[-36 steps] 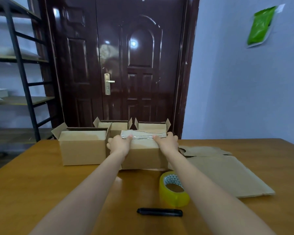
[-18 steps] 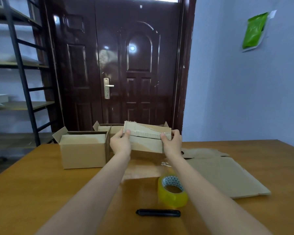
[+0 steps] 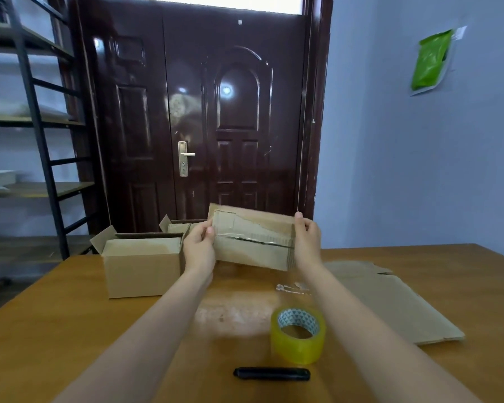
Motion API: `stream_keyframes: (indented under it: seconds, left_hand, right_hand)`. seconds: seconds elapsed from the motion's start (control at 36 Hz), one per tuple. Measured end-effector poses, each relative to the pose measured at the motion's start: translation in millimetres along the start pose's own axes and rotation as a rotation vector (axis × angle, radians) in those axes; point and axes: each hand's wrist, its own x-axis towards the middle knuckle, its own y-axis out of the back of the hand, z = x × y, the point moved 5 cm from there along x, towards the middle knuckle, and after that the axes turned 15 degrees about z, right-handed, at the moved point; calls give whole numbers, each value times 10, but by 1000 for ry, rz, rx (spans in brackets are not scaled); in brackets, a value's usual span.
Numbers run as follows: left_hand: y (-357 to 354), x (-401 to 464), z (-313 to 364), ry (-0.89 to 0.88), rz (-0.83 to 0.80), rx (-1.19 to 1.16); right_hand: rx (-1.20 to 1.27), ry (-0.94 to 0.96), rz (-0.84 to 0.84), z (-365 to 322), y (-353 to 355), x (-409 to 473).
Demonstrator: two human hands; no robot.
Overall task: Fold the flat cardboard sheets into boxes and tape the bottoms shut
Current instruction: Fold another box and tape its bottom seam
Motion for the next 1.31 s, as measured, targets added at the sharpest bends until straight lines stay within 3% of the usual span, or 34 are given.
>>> stream_keyframes:
  seconds: [0.14, 0.25, 0.47, 0.64, 0.78, 0.92, 1.06, 1.31]
  left_hand:
    - [-60, 20, 126, -15, -17, -81]
    - [-9, 72, 166, -36, 38, -103]
    - [115, 102, -130, 97, 22, -31]
    - [218, -27, -441, 222, -49, -13]
    - [345, -68, -759, 69, -108, 226]
    - [434, -40, -1049, 151, -102, 384]
    - [503, -8, -1195, 114, -118, 603]
    - [395, 123, -1260, 77, -137, 640]
  right_hand:
    - [33, -125, -4, -14, -30, 43]
    - [25, -97, -35, -31, -46, 72]
    - [55, -82, -66, 24, -32, 60]
    - [-112, -161, -88, 322, -65, -44]
    - [-194, -209, -152, 612, -106, -115]
    - [-409, -167, -288, 849, -169, -161]
    - [-512, -168, -415, 962, -231, -215]
    - [-526, -130, -422, 985, -424, -181]
